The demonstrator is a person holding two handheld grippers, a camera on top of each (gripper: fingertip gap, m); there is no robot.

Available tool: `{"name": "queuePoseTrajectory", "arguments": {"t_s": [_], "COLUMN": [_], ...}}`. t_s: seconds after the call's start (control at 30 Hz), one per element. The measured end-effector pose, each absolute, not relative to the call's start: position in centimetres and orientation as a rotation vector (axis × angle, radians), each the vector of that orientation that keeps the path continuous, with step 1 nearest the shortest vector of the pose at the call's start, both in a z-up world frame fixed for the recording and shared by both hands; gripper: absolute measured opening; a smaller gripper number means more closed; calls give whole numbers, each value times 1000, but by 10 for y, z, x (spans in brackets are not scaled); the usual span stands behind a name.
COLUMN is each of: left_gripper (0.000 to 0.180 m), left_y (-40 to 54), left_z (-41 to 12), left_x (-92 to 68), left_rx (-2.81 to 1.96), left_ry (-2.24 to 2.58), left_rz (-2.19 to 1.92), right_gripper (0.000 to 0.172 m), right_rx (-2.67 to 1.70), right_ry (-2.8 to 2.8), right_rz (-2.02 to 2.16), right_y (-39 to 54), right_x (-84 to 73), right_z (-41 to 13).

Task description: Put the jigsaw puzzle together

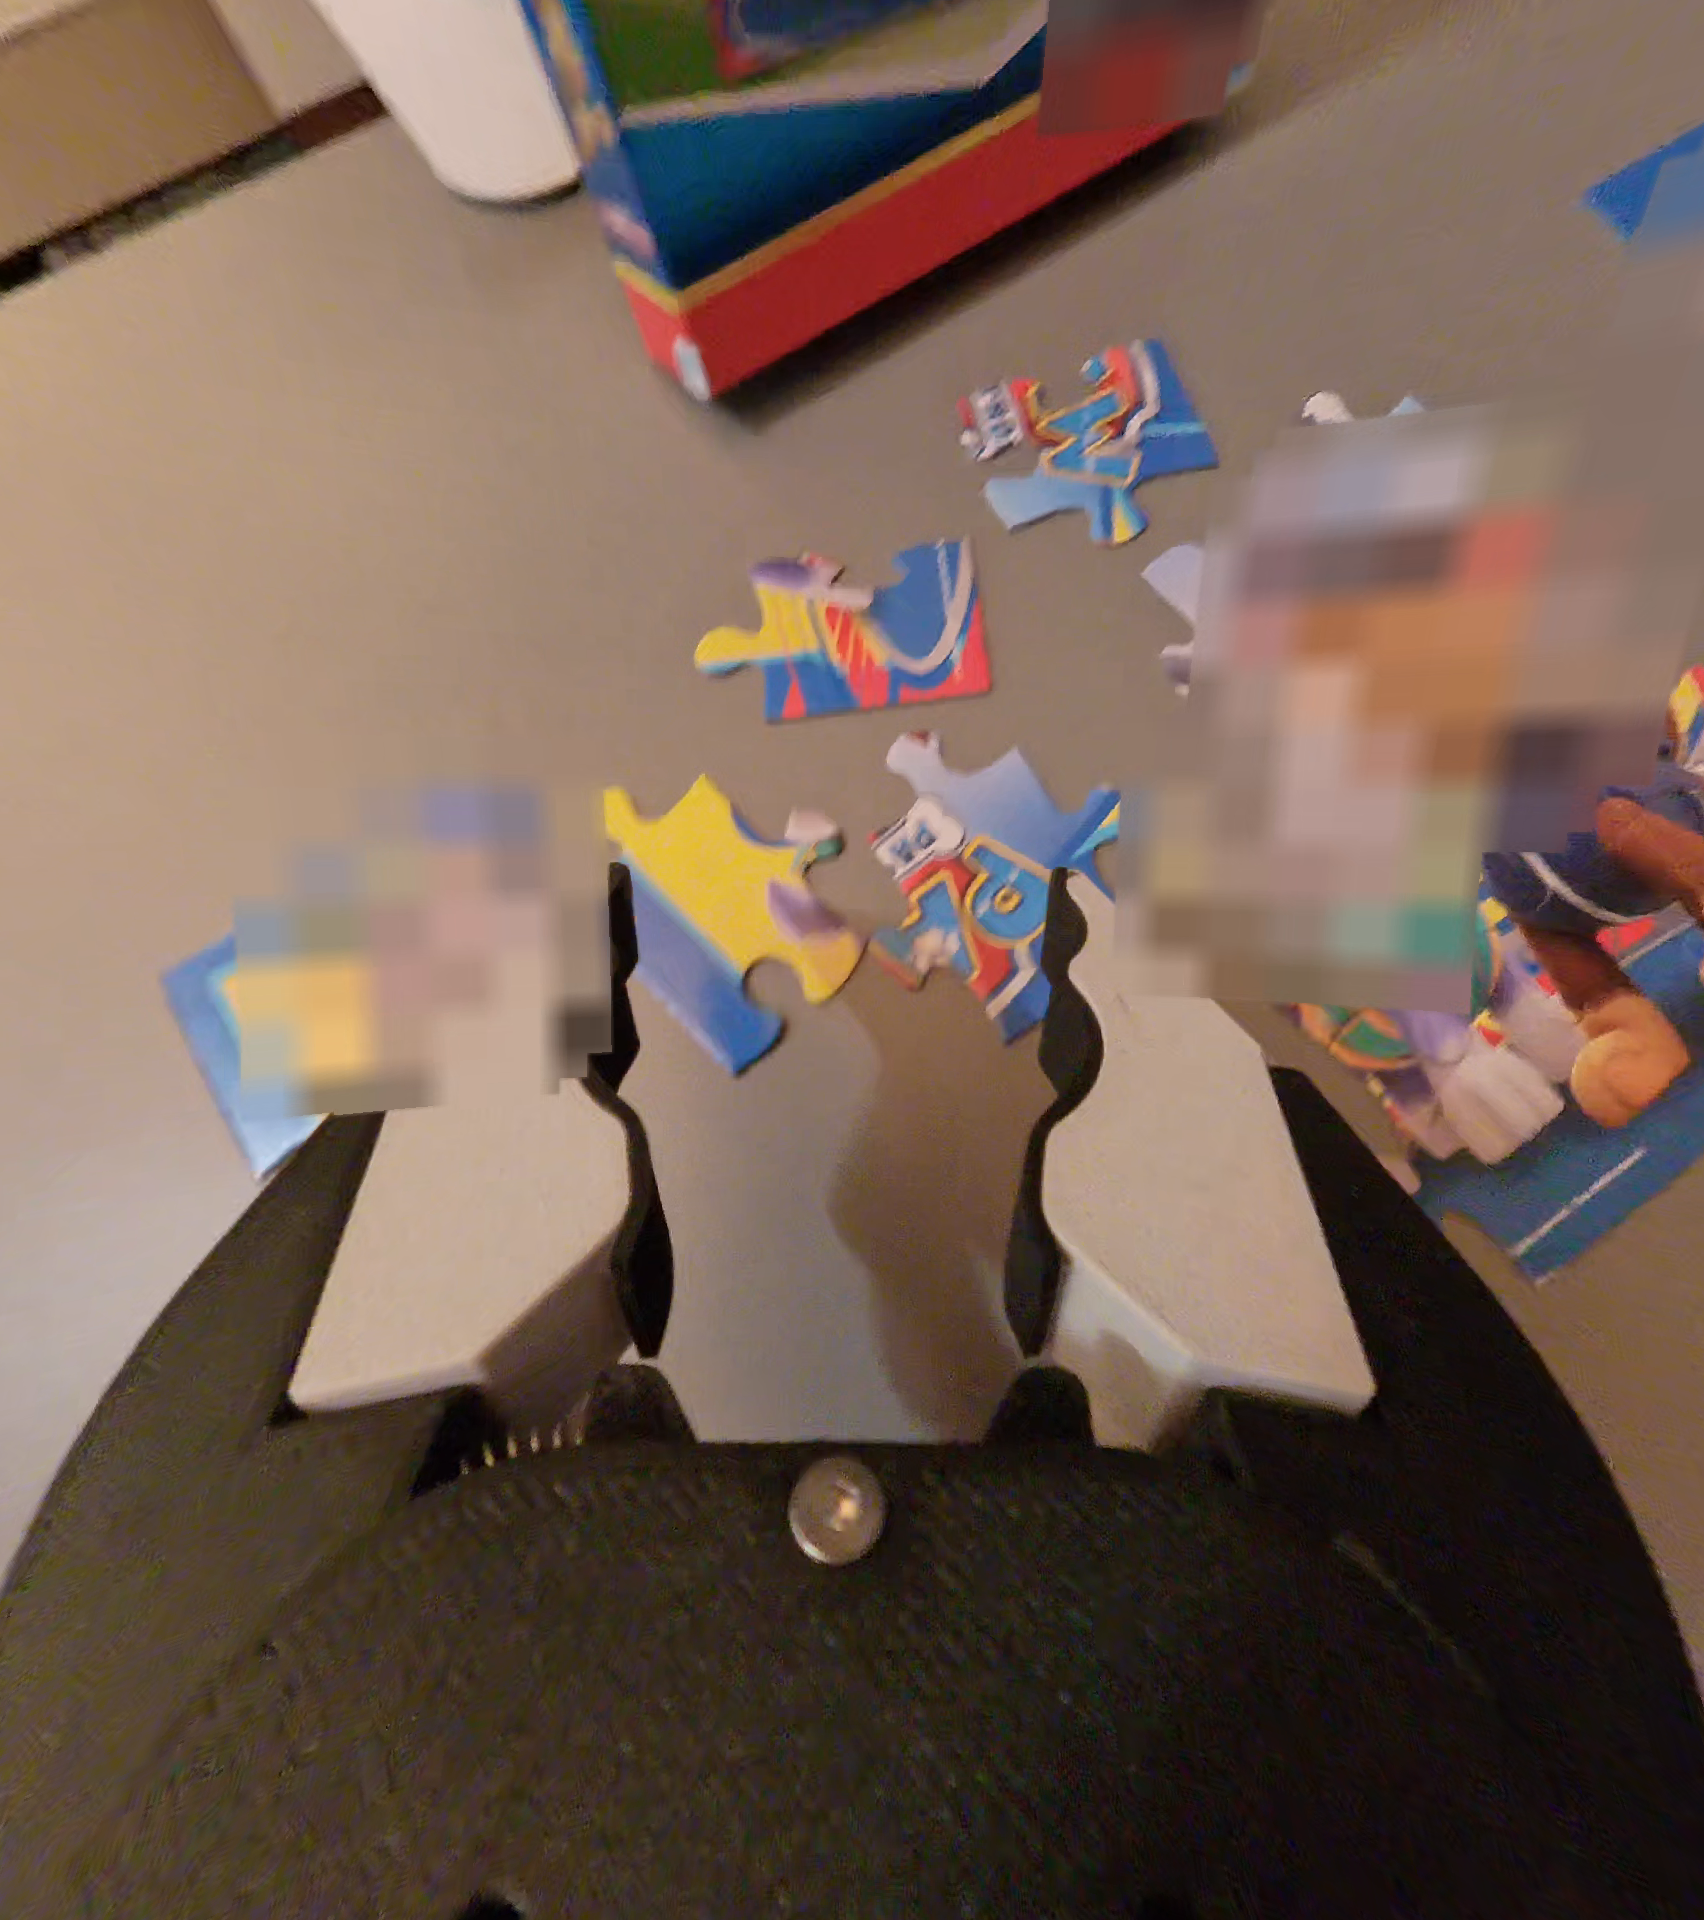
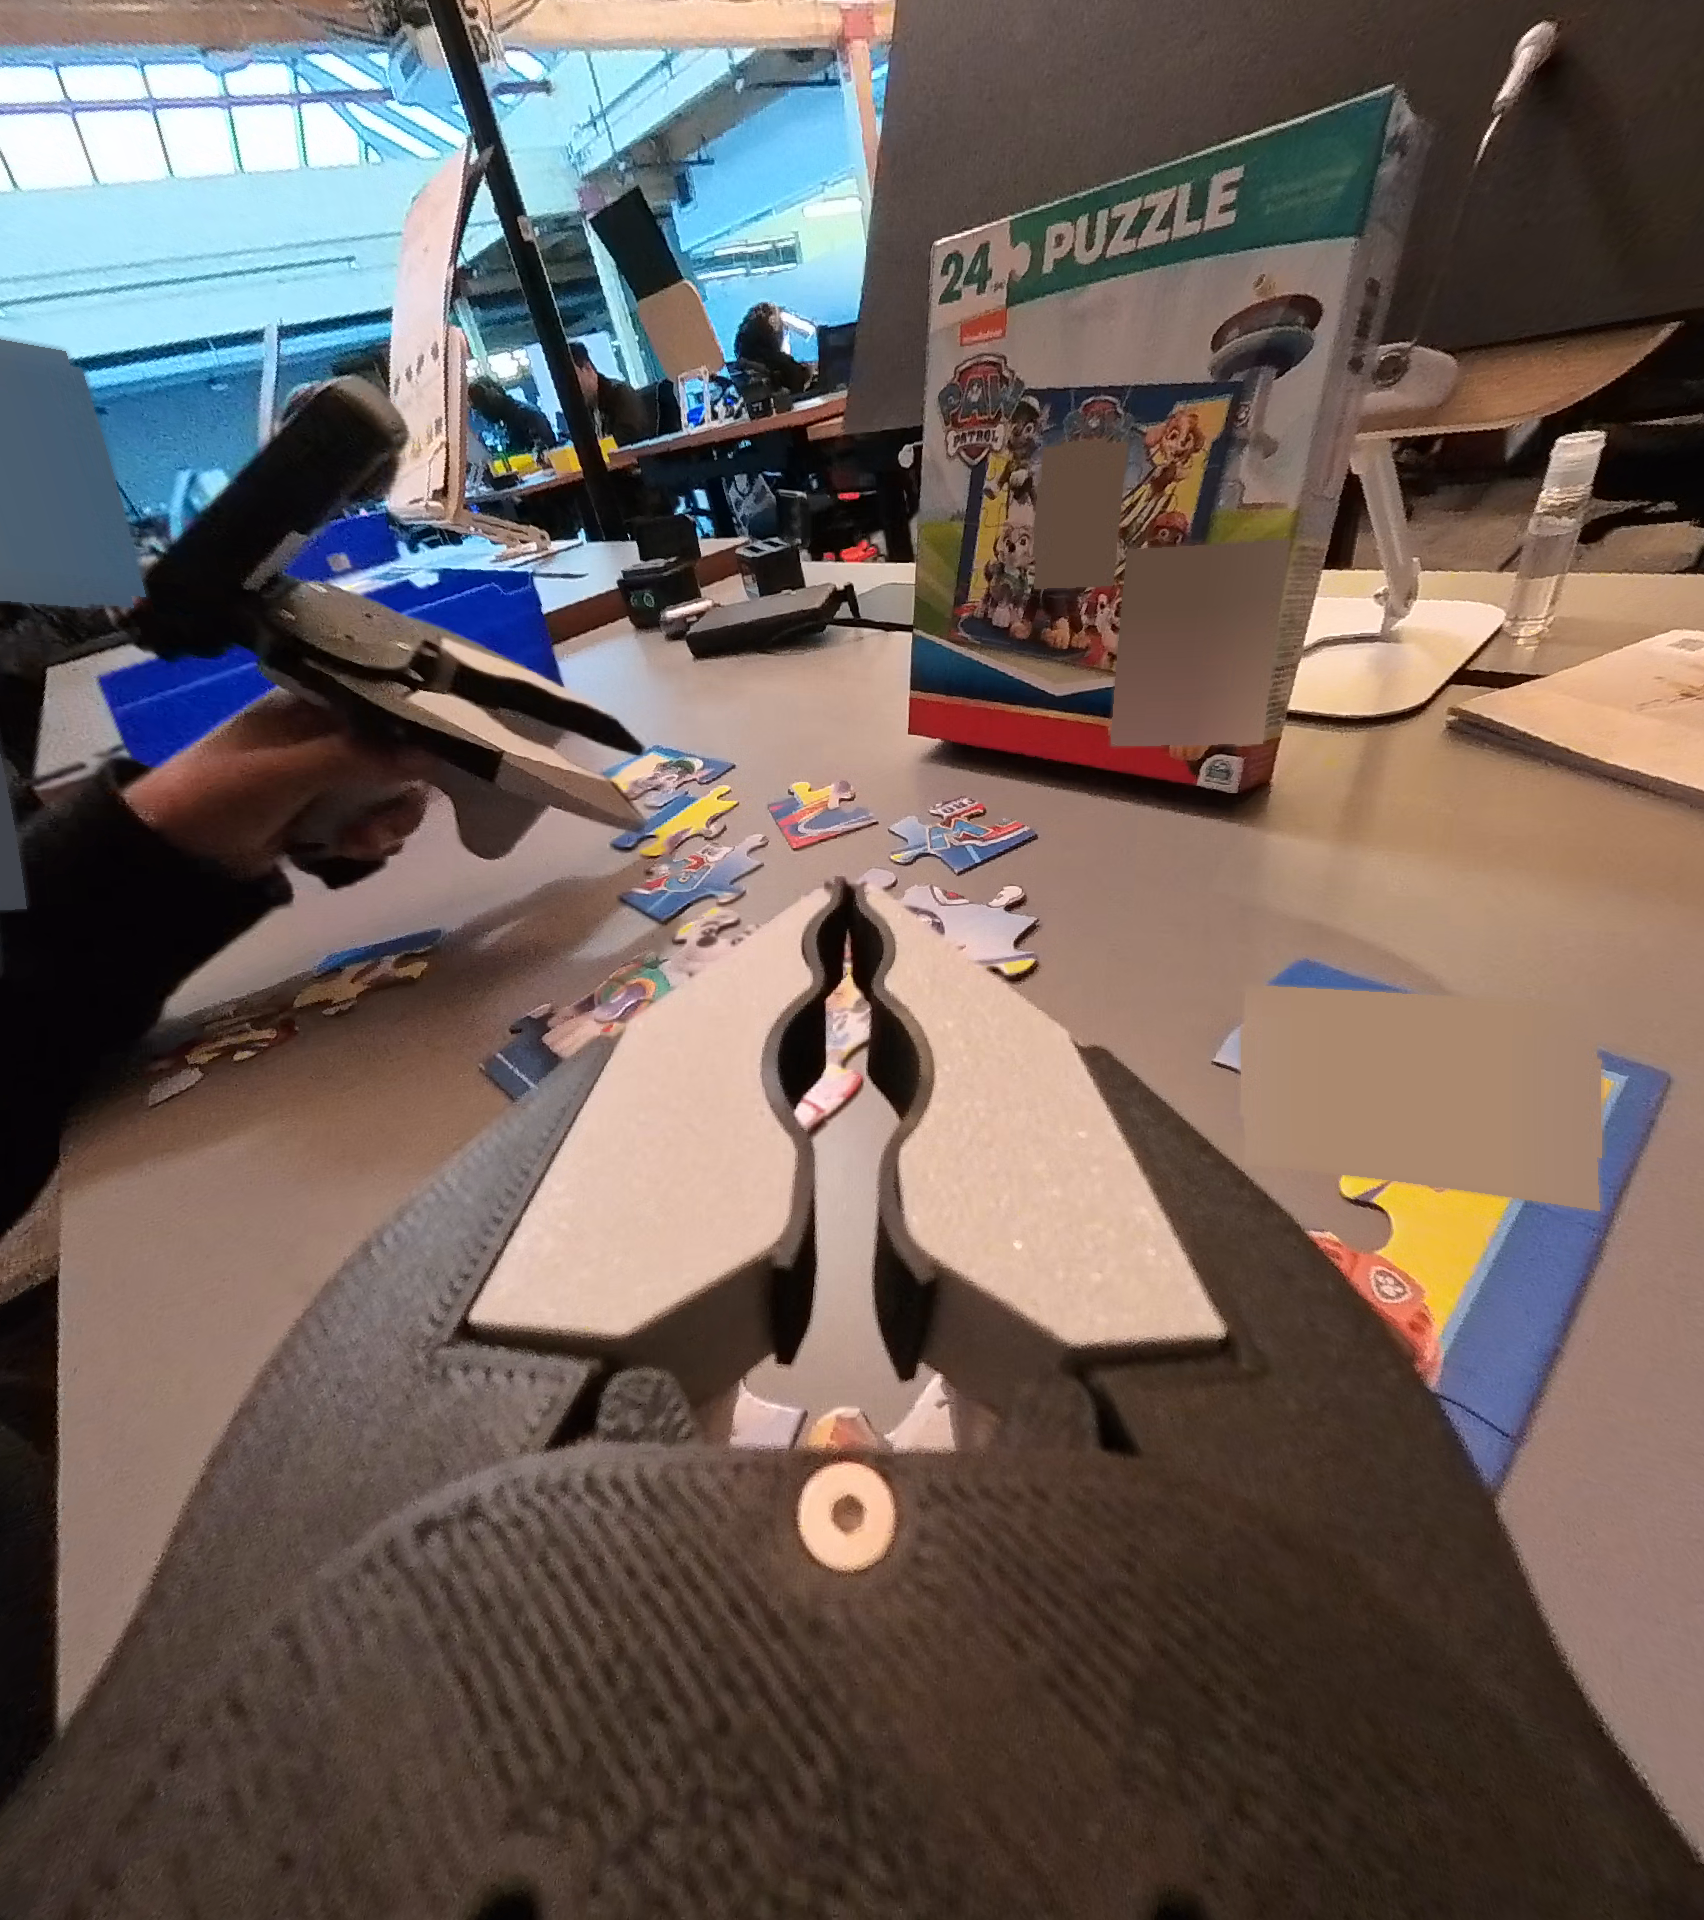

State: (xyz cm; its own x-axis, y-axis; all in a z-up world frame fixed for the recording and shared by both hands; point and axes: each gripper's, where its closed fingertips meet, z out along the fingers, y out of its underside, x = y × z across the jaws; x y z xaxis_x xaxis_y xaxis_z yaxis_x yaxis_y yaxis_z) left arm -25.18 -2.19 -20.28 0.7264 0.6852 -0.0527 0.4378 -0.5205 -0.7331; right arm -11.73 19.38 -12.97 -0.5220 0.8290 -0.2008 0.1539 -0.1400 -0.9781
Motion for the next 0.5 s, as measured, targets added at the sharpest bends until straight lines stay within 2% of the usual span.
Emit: {"name": "queuePoseTrajectory", "arguments": {"t_s": [0.23, 0.5], "left_gripper": [75, 65], "left_y": [-35, -57], "left_z": [-205, -162], "left_x": [-264, -267], "left_rx": [-2076, -1673], "left_ry": [-827, -805], "left_rz": [401, 221], "right_gripper": [0, 0], "right_rx": [-1141, -1141], "right_ry": [-1626, -1441], "right_rz": [1734, 1670], "right_y": [193, 222], "right_x": [-117, -117], "right_z": [-134, -119]}}
